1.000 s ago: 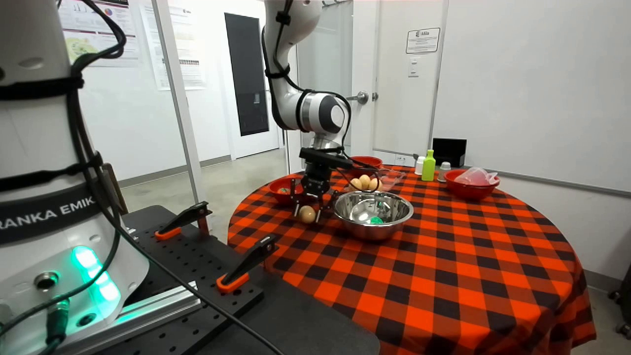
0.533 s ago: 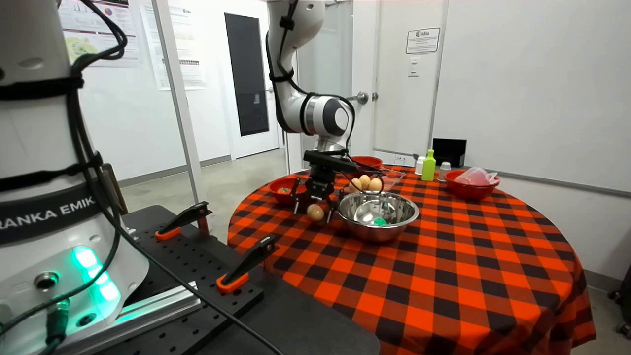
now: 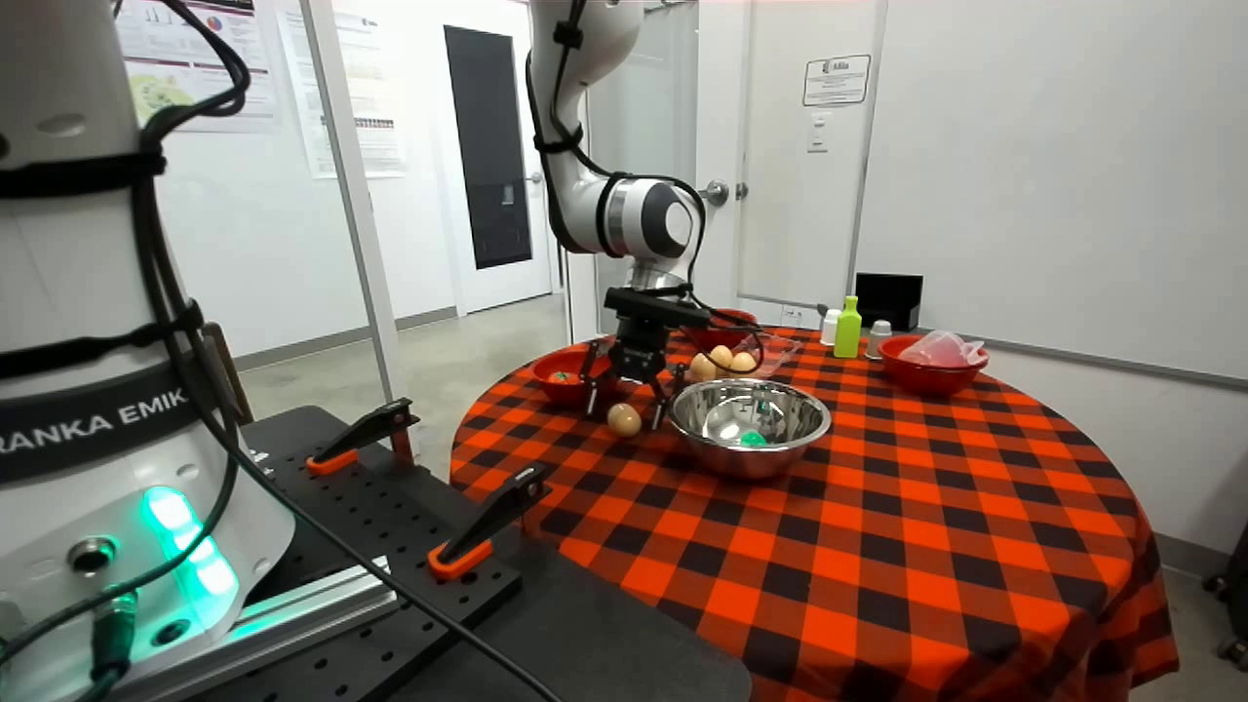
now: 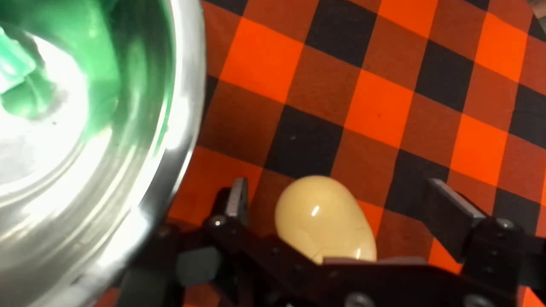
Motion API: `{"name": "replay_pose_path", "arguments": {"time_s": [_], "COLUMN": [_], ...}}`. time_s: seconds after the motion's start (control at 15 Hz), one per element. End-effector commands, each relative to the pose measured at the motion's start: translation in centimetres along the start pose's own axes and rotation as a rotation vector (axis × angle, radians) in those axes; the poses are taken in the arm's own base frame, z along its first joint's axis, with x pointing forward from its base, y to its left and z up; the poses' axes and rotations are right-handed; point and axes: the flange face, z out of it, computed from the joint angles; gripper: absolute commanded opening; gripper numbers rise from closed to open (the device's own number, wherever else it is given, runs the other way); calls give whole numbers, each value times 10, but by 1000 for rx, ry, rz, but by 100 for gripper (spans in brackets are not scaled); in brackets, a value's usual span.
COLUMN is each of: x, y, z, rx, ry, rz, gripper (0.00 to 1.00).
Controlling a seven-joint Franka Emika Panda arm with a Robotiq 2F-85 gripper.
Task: Remove the egg and broccoli from the silver basin and place them on the table
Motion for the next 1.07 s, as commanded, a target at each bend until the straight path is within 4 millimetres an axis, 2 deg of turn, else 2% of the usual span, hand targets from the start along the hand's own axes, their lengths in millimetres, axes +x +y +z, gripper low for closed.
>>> {"name": "replay_pose_path", "arguments": {"time_s": [0.0,0.33,0.53,0.8,1.0], "x": [-8,-18,-32,-65,-89], "y": [-8,-14,-6,33,66], "z": [-29,-64,-82,-102,-109], "rx": [-22,-51,-80,-113,-129], "ry": [19,67,93,117,130], "rz": [0,-5,38,174,280], "gripper": [100,100,100,100,100]}}
